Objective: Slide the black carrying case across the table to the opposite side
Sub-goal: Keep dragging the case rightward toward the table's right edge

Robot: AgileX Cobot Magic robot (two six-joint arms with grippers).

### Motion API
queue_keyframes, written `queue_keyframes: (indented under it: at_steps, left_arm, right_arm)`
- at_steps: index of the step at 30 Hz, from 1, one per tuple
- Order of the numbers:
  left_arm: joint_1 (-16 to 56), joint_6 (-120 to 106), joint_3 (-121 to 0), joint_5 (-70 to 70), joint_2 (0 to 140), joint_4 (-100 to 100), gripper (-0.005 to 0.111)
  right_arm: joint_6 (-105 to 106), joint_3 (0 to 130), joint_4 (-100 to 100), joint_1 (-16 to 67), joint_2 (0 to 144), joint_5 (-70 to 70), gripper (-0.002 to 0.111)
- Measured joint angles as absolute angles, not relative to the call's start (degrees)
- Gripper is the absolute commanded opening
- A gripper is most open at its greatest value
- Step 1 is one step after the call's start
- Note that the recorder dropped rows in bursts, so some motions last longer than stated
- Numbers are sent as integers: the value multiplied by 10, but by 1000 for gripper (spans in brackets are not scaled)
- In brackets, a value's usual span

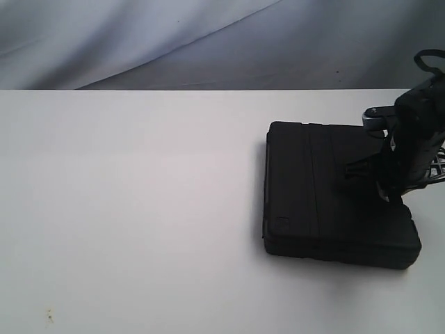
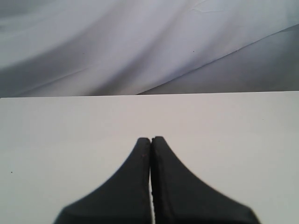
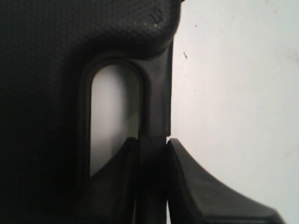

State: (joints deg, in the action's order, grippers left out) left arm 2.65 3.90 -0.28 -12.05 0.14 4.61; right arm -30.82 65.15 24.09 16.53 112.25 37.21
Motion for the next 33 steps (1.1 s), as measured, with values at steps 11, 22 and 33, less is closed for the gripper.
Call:
queue_keyframes:
  at_steps: [11,22,33]
  left_arm:
    - [26,39,-3,-121,1,46,0]
    - [26,39,-3,-121,1,46,0]
    - [26,39,-3,-121,1,46,0]
  right_arm:
    - [-308,652,244,165,1123,372,0]
    - [-288,652,241,131,1123,370,0]
    - [-245,652,213,127,1122,364,0]
